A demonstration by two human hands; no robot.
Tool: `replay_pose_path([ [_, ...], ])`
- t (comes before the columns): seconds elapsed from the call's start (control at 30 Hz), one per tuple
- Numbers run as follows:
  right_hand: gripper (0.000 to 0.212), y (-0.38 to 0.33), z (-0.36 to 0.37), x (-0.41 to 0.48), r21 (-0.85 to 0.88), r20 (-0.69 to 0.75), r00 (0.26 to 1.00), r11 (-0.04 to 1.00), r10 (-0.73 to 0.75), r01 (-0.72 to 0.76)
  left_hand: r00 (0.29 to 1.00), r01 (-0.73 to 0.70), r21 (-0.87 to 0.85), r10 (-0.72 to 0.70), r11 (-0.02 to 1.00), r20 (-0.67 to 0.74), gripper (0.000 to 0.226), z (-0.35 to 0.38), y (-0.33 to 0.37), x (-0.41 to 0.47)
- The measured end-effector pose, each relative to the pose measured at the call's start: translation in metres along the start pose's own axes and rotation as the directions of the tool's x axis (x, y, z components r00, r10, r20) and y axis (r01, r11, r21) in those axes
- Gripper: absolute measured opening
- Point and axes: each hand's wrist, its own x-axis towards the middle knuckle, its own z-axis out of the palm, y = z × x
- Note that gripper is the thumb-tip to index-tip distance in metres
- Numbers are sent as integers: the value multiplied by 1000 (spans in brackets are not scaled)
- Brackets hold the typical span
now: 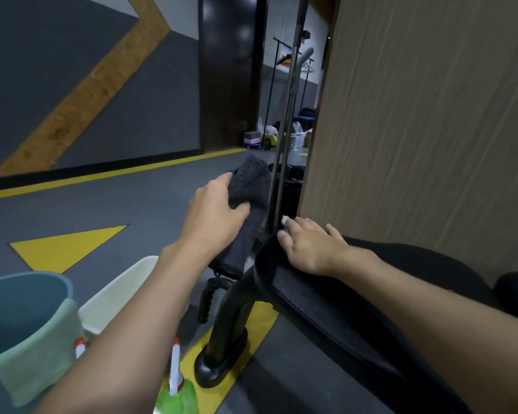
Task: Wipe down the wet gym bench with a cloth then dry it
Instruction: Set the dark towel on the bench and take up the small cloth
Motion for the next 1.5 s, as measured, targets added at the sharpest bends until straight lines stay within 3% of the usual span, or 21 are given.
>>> replay_pose_path([
  [0.1, 64, -10, -5, 14, 16, 71, 997, 999, 28, -29, 1000, 6, 22, -7, 1000, 23, 44, 4, -9, 1],
  [0.27, 58, -22, 7, -60, -164, -47, 965, 955, -257, 247, 1000, -6, 46, 6, 999, 8, 40, 13, -14, 4],
  [0.33, 56, -12, 4, -68, -175, -33, 960, 947, -279, 269, 1000, -11, 69, 11, 998, 5, 41, 17, -12, 4],
  [0.43, 55, 16, -11, -40, -50, 61, 995, 995, -85, 88, 1000, -25, 107, 24, 994, 19, 45, 20, -7, 2],
  [0.5, 57, 38, -17, -17, -36, 73, 994, 996, 86, -84, 999, -38, 123, 35, 992, 21, 45, 19, -3, 1],
  [0.57, 60, 44, -14, -6, -43, 64, 984, 986, 167, -164, 999, -42, 138, 42, 989, 8, 45, 17, 2, 3],
  [0.63, 63, 30, -7, -16, -76, 37, 995, 994, 87, -84, 999, -45, 157, 48, 987, -14, 45, 16, 6, 5],
  [0.7, 61, 10, -4, -51, -101, 11, 995, 990, -100, 100, 998, -54, 172, 60, 984, -30, 44, 18, 9, 8],
  [0.8, 58, -1, -2, -107, -167, 0, 934, 921, -357, 352, 997, -53, 211, 63, 976, -42, 42, 21, 16, 10],
  [0.9, 57, 6, -2, -111, -213, 23, 925, 902, -379, 375, 996, -60, 267, 75, 962, -44, 46, 24, 27, 9],
  [0.97, 57, 12, -10, -86, -132, 55, 963, 954, -264, 269, 995, -83, 307, 96, 948, -28, 46, 24, 38, 6],
  [1.13, 58, 48, -20, -39, -22, 103, 994, 999, 29, -27, 983, -180, 470, 176, 864, 53, 45, 19, 64, -3],
  [1.23, 61, 48, -16, -61, -39, 83, 997, 999, 7, -4, 982, -184, 534, 134, 825, 132, 24, 29, 76, -2],
  [1.33, 60, 48, -16, -104, -80, 85, 993, 993, -83, 90, 969, -213, 607, 85, 766, 233, 17, 45, 94, -1],
  [1.43, 60, 53, -21, -136, -103, 104, 989, 988, -108, 119, 925, -302, 645, 52, 702, 376, 26, 64, 113, -3],
  [1.5, 61, 57, -23, -145, -113, 117, 989, 988, -93, 106, 826, -390, 597, -19, 701, 563, 41, 72, 120, 1],
])
